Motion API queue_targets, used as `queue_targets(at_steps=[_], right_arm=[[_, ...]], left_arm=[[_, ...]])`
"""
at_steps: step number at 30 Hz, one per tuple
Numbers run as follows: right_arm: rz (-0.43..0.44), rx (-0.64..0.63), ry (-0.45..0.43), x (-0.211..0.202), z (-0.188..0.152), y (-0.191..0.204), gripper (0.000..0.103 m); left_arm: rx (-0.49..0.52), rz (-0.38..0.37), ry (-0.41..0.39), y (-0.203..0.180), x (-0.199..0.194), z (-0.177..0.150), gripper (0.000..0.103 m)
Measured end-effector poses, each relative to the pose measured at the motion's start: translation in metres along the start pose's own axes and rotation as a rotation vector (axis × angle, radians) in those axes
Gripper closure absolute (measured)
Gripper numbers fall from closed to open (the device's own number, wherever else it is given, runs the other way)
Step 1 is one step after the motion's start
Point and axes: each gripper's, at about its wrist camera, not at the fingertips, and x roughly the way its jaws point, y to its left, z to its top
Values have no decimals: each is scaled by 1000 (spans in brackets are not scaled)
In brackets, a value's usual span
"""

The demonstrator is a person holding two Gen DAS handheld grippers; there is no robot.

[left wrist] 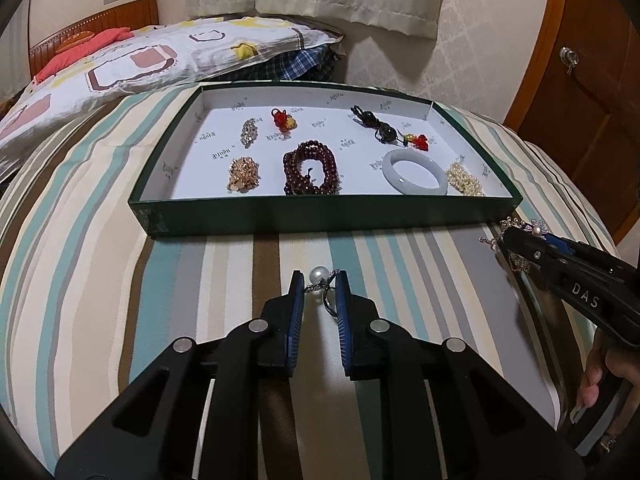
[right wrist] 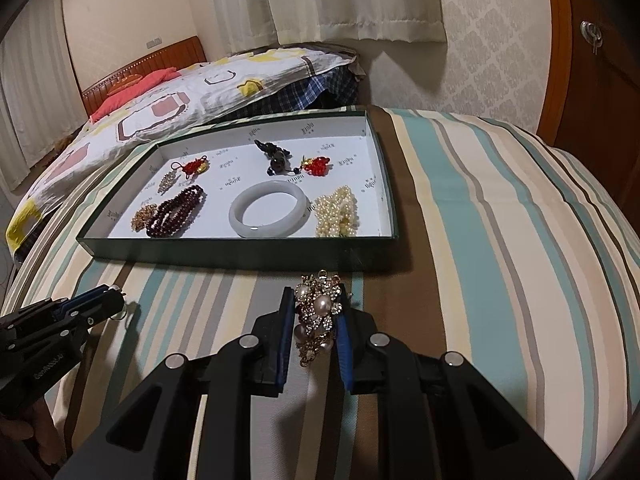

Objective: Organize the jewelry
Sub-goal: 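Carry the pearl ring and flower brooch into the green box with both tools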

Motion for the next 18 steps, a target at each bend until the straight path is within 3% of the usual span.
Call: queue_targets(at_steps=[18], right_arm=[[13,-26,-56,-23,10,15,83]], left_arm=[[-14,21,-69,8,-27,12,87]])
